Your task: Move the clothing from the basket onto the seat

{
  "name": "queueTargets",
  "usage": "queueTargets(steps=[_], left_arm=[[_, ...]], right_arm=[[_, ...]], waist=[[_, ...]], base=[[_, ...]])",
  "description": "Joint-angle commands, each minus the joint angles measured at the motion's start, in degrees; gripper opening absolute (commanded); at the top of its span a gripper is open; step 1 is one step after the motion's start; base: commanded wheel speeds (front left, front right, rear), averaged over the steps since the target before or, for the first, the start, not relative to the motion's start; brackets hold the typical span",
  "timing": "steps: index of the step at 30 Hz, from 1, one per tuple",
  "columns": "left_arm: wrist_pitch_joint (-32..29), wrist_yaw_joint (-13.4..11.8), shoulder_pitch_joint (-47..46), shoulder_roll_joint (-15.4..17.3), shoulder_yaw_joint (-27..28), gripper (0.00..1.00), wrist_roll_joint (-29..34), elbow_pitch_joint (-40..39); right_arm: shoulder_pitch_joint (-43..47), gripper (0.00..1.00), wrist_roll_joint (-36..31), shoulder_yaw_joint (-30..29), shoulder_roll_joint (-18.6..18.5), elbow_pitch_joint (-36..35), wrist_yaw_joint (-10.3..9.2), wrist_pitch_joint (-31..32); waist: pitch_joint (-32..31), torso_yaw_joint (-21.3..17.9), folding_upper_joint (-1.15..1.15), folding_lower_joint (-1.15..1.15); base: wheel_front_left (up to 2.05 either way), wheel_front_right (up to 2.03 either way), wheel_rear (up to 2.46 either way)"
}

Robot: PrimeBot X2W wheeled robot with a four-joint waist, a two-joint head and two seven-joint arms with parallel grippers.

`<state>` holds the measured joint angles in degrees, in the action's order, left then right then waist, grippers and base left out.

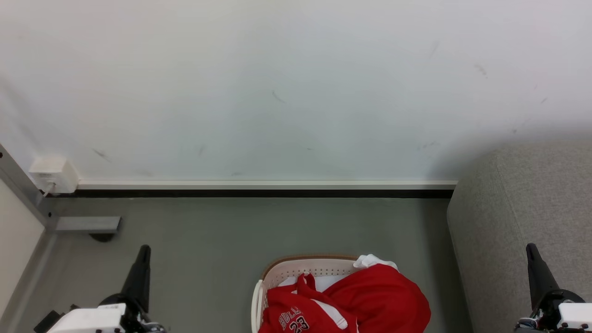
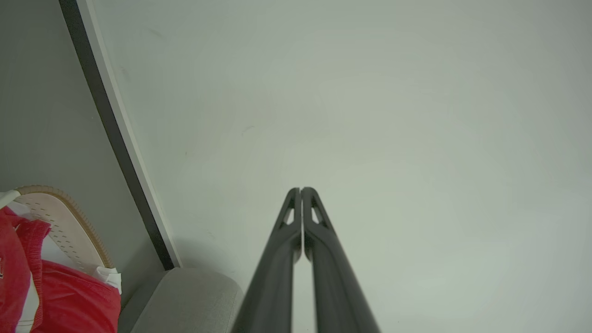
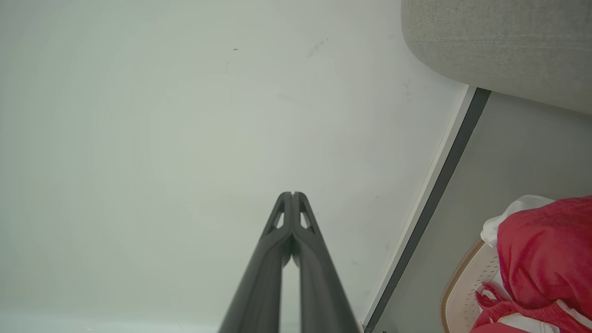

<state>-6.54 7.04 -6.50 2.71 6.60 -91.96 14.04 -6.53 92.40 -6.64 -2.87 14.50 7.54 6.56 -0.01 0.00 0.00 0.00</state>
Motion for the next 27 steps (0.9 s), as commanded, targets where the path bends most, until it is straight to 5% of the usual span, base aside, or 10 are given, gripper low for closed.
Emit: queueTargets(steps=[1,2,3,15,27], left_arm=[[-0.2,0.1,-0.4,0.5,0.0,0.0,-0.7,-0.2],[-0.2,0.1,-0.4,0.5,0.0,0.0,-0.7,-0.2],[0.1,0.0,0.0,0.0,0.0,1.0,0.0,0.2],[2.6,0.0,1.1,-0.4,-0.7,1.0,1.1,-0.2],[5.8,0.1,1.8,-0.3,-0.6,1.0,13.0,-4.1]], right_arm=[[-0.6,0.0,-0.4,-0.2,0.0,-0.1,-0.15,0.2],[-0.6,0.0,-0.4,-0.2,0.0,-0.1,-0.15,0.2],[0.1,1.0,0.0,0.1,0.0,0.1,0.01,0.0],[1.2,1.0,-0.3,2.7,0.4,-0.9,0.0,-2.3],[0.9,1.0,-7.6,5.8,-1.2,-3.9,-0.01,-5.8]], waist=[[0.0,0.0,0.0,0.0],[0.0,0.0,0.0,0.0],[0.0,0.0,0.0,0.0],[0.1,0.0,0.0,0.0],[-0.2,-0.3,0.0,0.0]], base=[[0.0,0.0,0.0],[0.0,0.0,0.0],[0.0,0.0,0.0],[0.0,0.0,0.0],[0.0,0.0,0.0]])
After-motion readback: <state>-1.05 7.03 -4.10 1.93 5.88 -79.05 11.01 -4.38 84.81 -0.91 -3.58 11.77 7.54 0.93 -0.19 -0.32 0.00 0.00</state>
